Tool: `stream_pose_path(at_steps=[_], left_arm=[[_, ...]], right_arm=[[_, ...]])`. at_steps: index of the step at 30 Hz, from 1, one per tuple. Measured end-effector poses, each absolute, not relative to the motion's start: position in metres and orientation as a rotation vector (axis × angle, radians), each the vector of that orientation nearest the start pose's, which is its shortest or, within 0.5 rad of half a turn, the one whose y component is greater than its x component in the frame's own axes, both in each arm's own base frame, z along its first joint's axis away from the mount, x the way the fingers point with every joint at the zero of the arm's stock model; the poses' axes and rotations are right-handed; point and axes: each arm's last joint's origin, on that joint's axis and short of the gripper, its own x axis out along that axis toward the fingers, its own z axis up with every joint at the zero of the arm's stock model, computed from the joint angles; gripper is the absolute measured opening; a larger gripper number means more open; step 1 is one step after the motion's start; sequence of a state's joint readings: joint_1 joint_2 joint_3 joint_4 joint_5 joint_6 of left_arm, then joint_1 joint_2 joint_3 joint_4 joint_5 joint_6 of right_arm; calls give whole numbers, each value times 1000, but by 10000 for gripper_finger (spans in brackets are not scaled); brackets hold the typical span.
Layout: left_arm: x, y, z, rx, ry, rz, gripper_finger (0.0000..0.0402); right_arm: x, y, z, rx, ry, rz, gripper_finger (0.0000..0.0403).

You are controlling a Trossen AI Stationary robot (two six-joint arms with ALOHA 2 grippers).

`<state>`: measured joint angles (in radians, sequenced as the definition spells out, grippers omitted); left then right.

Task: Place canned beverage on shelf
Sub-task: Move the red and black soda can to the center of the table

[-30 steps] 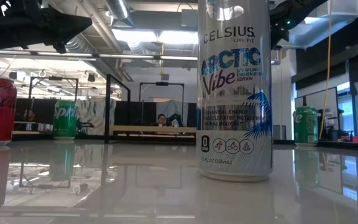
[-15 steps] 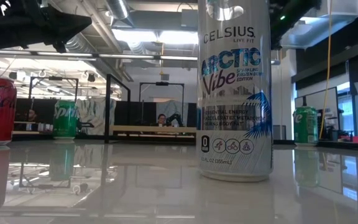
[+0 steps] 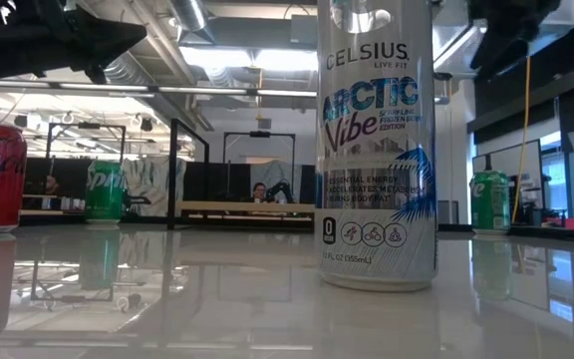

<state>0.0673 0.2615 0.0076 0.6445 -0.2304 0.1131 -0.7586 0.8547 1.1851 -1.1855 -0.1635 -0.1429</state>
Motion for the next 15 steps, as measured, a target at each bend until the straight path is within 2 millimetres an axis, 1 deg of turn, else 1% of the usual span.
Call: stream_pose_path(at_steps=[8,15], left_arm=[[106,13,205,81,-377,276,0],[105,13,205,86,-380,278,0]], right_arm=[[79,-64,365,333,828,-415,342],[76,-61,356,396,898,-402,342]])
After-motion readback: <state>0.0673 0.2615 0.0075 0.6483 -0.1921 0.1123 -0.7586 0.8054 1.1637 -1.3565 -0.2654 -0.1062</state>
